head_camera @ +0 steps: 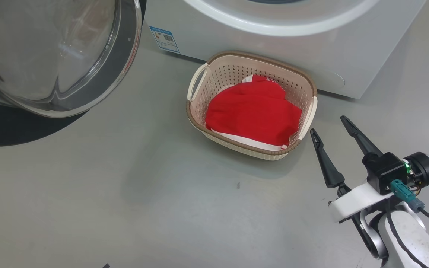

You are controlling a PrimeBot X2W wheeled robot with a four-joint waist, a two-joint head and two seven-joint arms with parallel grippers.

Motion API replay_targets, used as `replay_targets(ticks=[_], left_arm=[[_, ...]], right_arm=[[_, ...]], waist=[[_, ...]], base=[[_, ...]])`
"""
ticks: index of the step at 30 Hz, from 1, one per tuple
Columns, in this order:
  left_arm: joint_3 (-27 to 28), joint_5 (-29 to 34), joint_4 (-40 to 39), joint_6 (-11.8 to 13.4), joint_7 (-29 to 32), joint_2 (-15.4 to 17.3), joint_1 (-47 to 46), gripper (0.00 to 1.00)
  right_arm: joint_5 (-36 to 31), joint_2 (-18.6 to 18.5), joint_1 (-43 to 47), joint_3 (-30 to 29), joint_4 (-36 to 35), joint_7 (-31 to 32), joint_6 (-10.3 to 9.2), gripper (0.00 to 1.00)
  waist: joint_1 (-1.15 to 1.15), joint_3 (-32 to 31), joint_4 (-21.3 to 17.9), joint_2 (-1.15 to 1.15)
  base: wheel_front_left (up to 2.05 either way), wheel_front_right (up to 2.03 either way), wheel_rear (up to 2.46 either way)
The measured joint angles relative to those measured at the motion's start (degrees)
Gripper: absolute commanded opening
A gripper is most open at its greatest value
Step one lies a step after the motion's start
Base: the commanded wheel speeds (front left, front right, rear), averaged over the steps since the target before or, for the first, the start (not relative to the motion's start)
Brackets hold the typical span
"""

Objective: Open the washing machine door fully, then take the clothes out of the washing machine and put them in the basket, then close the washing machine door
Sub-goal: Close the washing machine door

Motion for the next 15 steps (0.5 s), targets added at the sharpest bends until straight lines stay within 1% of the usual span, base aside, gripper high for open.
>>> replay_targets(ticks=[3, 5, 7, 8, 10, 13, 15], left_arm=[[2.40, -3.23, 4.33, 3.97, 3.81, 1.62, -2.29, 0.00], [2.78, -5.15, 6.60, 6.04, 6.99, 3.14, -3.21, 0.00], [3.05, -7.34, 8.43, 7.72, 10.33, 3.69, -4.66, 0.00], [2.86, -7.66, 9.31, 8.24, 11.20, 4.00, -5.14, 0.00], [2.83, -7.68, 10.82, 8.44, 12.83, 4.91, -5.47, 0.00], [3.18, -7.75, 12.77, 8.45, 14.37, 7.71, -5.47, 0.00], [2.65, -7.31, 14.04, 8.45, 15.23, 9.02, -5.48, 0.00]], right_arm=[[-0.16, -0.01, -0.09, 0.08, -0.32, 0.25, -0.19, 1.00], [-0.18, 0.00, -0.24, 0.20, -0.53, 0.48, -0.19, 1.00], [-0.21, 0.05, -0.43, 0.33, -0.71, 0.49, -0.19, 1.00], [-0.22, 0.08, -0.46, 0.34, -0.77, 0.49, -0.19, 1.00], [-0.23, 0.08, -0.49, 0.46, -0.81, 0.70, -0.19, 1.00], [-0.24, 0.22, -0.84, 0.83, -0.99, 1.00, -0.18, 1.00], [-0.31, 0.21, -1.11, 0.80, -1.18, 1.03, -0.19, 1.00]], waist=[[0.00, 0.19, -0.11, 0.00], [0.00, 0.31, -0.23, 0.00], [0.00, 0.46, -0.39, 0.00], [0.00, 0.54, -0.47, 0.00], [0.00, 0.70, -0.66, 0.00], [0.00, 1.06, -1.14, 0.00], [0.00, 1.37, -1.45, 0.00]], base=[[0.00, 0.00, 0.00], [0.00, 0.00, 0.00], [0.00, 0.00, 0.00], [0.00, 0.00, 0.00], [0.00, 0.00, 0.00], [0.00, 0.00, 0.00], [0.00, 0.00, 0.00]])
